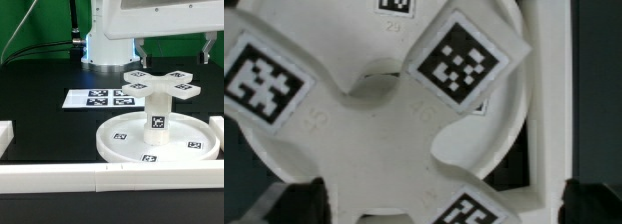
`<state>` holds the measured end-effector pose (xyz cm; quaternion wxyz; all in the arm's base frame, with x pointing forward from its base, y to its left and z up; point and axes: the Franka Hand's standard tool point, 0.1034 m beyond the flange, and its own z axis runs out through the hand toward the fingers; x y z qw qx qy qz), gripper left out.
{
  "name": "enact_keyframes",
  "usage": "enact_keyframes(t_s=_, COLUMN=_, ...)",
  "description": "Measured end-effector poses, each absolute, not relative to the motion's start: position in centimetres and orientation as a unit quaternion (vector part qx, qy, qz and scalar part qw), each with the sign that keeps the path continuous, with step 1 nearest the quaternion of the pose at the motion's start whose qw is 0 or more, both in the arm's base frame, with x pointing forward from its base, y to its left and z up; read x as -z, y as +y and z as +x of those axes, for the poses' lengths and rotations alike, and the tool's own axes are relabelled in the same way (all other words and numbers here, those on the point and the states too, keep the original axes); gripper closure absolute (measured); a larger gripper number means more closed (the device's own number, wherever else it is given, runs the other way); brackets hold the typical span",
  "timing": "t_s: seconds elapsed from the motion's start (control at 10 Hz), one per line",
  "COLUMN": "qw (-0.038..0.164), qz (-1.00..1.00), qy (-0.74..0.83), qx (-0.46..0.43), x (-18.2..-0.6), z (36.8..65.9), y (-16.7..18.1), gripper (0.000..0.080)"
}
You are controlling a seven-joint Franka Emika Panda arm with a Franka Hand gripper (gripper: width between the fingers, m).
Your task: Assemble round table
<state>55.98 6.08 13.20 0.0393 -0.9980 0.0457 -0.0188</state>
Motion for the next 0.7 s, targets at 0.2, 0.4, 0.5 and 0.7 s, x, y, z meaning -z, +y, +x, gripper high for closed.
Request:
enact_keyframes(t_s=0.2, qw=0.037, qz=-0.999, qy=-0.029, qx=0.018, x=-13.14, z=56.32, y=5.68, gripper=0.0150)
enact_keyframes(t_s=0.4, qw=0.036, qz=-0.995, qy=-0.088, qx=0.020, x=-13.10, z=56.30, y=5.59, gripper=0.0150)
enact_keyframes(t_s=0.5, qw=0.035, qz=-0.991, qy=-0.125, qx=0.021, x=-13.10, z=56.30, y=5.53, gripper=0.0150)
enact_keyframes(t_s=0.7, qw=0.025, qz=-0.973, qy=-0.229, qx=0.023, x=-13.05, z=56.33, y=5.36, gripper=0.0150)
